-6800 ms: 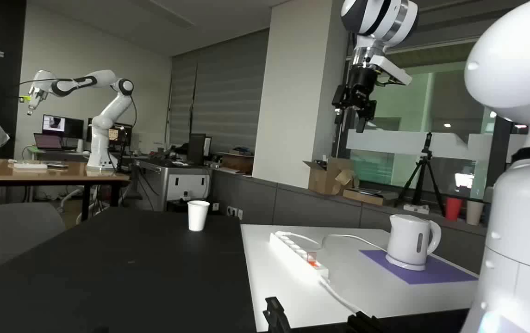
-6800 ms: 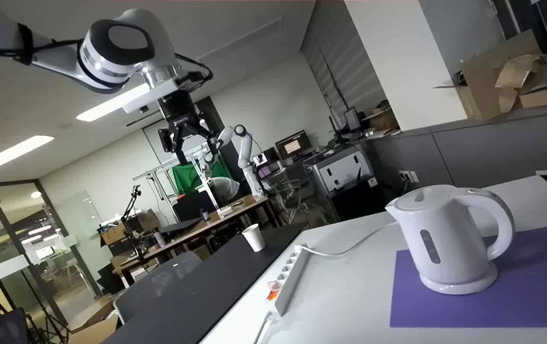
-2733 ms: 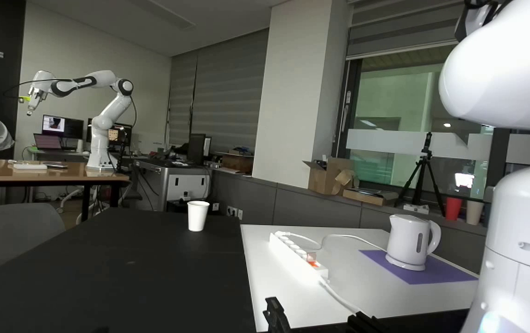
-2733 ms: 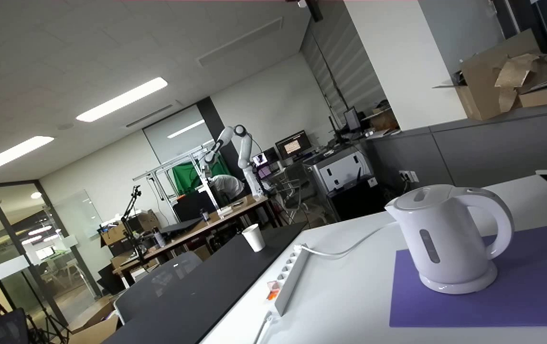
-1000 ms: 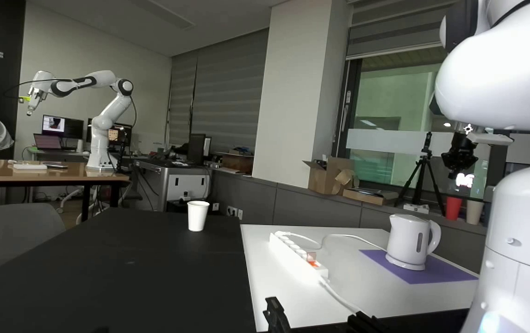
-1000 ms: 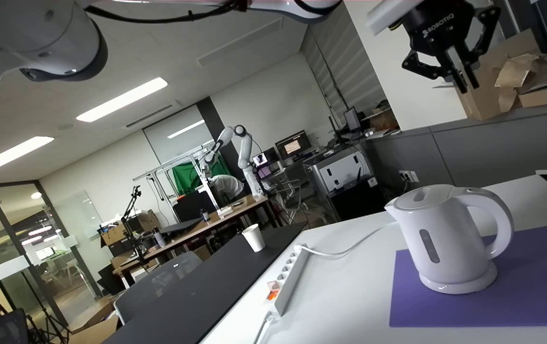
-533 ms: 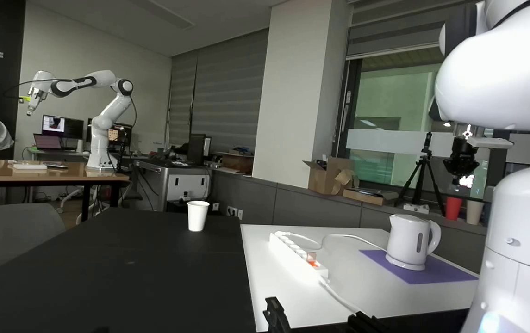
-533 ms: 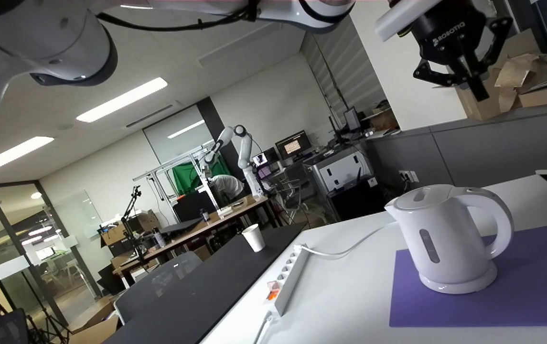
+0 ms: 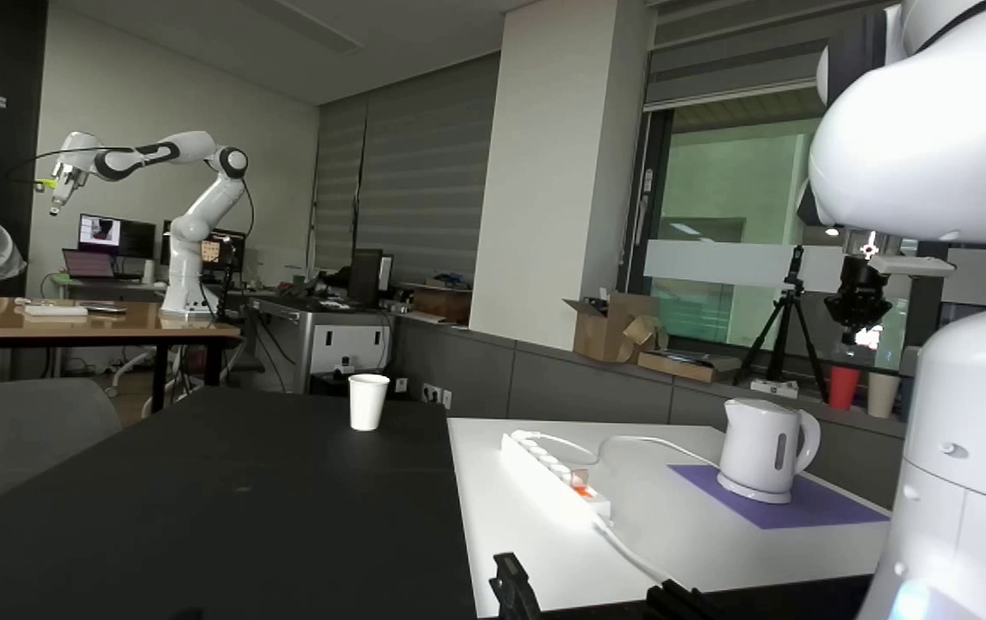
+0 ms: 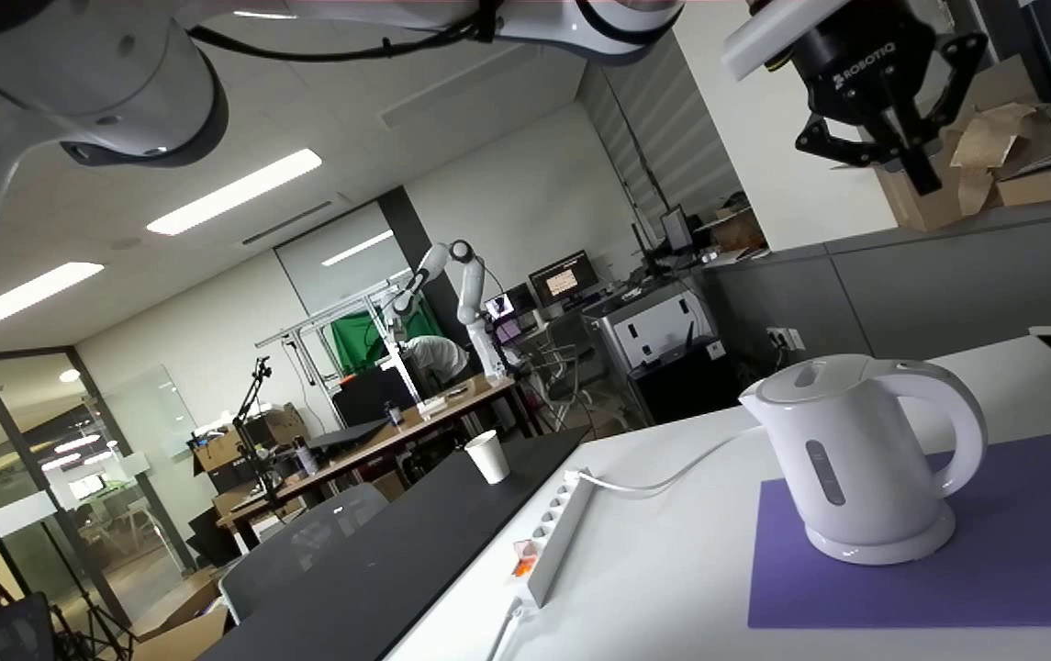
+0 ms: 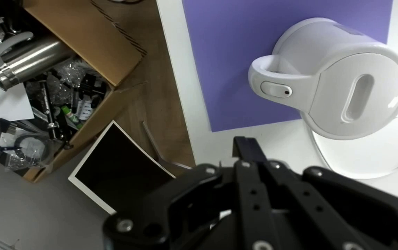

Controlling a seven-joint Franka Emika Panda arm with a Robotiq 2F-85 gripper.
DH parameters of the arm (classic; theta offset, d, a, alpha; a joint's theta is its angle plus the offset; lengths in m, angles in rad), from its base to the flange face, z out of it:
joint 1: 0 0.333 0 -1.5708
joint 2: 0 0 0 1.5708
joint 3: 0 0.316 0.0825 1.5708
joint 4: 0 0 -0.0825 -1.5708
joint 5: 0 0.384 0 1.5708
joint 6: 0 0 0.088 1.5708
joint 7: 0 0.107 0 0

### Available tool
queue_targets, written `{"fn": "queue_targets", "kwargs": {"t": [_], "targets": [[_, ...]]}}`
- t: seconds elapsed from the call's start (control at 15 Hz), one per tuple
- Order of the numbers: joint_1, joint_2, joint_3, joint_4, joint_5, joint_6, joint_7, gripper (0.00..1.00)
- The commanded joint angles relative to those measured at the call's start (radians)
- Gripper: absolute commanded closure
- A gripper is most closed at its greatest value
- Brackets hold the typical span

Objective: Switch on the electric kettle

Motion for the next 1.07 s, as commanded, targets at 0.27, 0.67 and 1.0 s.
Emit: {"fn": "queue_targets", "kwargs": {"t": [0.27,0.67,1.0], "targets": [[0.0,0.0,0.0,0.001,0.0,-0.003,0.0,1.0],[-0.031,0.062,0.028,0.049,-0.02,-0.036,0.046,1.0],[-0.067,0.13,0.055,0.082,-0.009,-0.05,0.053,1.0]]}}
